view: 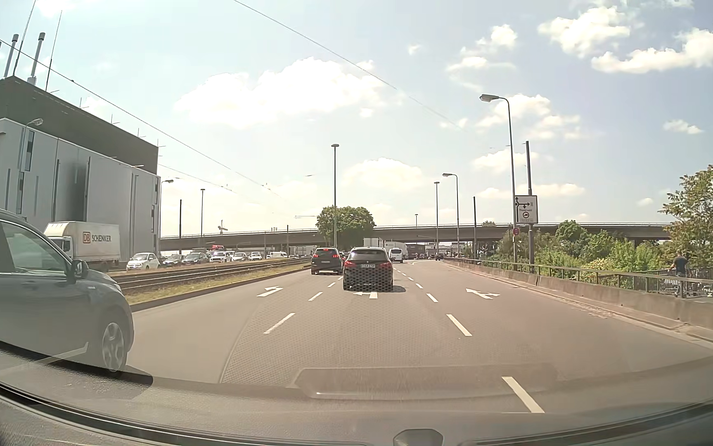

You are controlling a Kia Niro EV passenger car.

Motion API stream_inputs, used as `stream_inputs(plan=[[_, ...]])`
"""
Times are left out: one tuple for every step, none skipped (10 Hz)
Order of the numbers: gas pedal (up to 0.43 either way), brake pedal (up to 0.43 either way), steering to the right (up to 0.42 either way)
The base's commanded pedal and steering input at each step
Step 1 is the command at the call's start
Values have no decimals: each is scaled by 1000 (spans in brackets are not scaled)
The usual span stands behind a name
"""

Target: Follow the waypoints while adhering to traffic rules and regulations

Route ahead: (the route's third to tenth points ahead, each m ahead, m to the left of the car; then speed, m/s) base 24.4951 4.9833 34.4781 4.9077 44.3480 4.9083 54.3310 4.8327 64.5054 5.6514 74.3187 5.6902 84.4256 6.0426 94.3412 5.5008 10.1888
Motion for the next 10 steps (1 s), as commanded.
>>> stream_inputs(plan=[[110, 30, -7], [130, 30, -9], [138, 30, -9], [138, 30, -8], [138, 30, -7], [138, 30, -5], [138, 30, -4], [138, 30, -4], [138, 30, -4], [138, 30, -4]])
